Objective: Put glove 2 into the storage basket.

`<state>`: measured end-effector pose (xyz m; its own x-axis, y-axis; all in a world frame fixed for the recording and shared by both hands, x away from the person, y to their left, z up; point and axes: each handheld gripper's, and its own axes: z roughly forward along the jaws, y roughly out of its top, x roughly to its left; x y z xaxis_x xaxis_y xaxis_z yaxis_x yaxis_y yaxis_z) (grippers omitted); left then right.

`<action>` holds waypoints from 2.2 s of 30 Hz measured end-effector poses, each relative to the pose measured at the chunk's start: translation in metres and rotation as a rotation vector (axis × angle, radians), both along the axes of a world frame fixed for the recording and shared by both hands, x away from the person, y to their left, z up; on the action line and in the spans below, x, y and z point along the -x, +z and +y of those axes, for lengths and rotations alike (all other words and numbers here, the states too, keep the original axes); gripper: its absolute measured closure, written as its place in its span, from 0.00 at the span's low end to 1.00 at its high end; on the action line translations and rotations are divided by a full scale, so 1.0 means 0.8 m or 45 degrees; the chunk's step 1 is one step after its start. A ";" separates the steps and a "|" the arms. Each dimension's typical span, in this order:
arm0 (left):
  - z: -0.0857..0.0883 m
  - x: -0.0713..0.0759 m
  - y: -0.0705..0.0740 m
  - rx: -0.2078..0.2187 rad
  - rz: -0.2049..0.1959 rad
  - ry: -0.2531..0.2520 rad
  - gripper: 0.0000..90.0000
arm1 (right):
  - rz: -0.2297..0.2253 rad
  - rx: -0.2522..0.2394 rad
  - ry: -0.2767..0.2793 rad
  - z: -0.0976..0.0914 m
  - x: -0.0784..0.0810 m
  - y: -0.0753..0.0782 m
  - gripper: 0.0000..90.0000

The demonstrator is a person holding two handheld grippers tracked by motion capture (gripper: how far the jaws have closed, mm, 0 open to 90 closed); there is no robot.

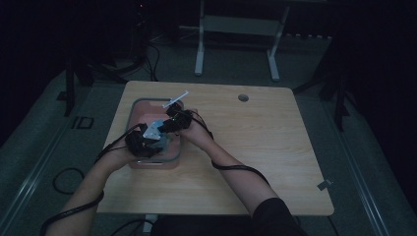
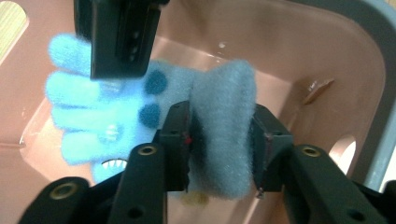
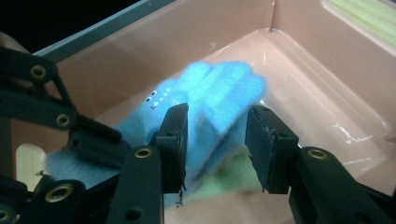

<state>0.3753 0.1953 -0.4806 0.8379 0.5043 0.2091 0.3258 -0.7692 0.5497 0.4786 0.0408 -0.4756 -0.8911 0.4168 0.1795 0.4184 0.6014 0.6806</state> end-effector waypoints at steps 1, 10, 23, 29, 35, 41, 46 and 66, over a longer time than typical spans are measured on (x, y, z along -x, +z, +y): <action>0.000 0.000 0.001 0.002 -0.006 0.014 0.63 | 0.004 -0.012 -0.004 -0.003 0.000 0.002 0.65; -0.005 0.005 0.014 0.055 -0.055 0.120 0.19 | 0.015 -0.079 0.034 -0.022 0.005 0.017 0.51; -0.019 0.017 0.029 0.236 -0.057 0.208 0.02 | 0.055 -0.169 0.056 -0.053 0.010 0.019 0.26; -0.031 0.020 0.030 0.246 -0.069 0.229 0.02 | -0.017 -0.150 0.063 -0.064 0.016 0.021 0.20; -0.046 0.025 0.026 0.305 -0.025 0.205 0.02 | -0.056 -0.149 0.027 -0.078 0.024 0.017 0.18; -0.064 0.032 0.023 0.305 -0.034 0.201 0.02 | -0.087 -0.137 -0.011 -0.094 0.030 0.012 0.17; -0.071 0.035 0.024 0.307 -0.054 0.218 0.02 | -0.098 -0.126 -0.037 -0.107 0.035 0.008 0.17; -0.107 0.051 0.007 0.314 -0.046 0.130 0.02 | -0.138 -0.098 -0.096 -0.155 0.047 -0.007 0.17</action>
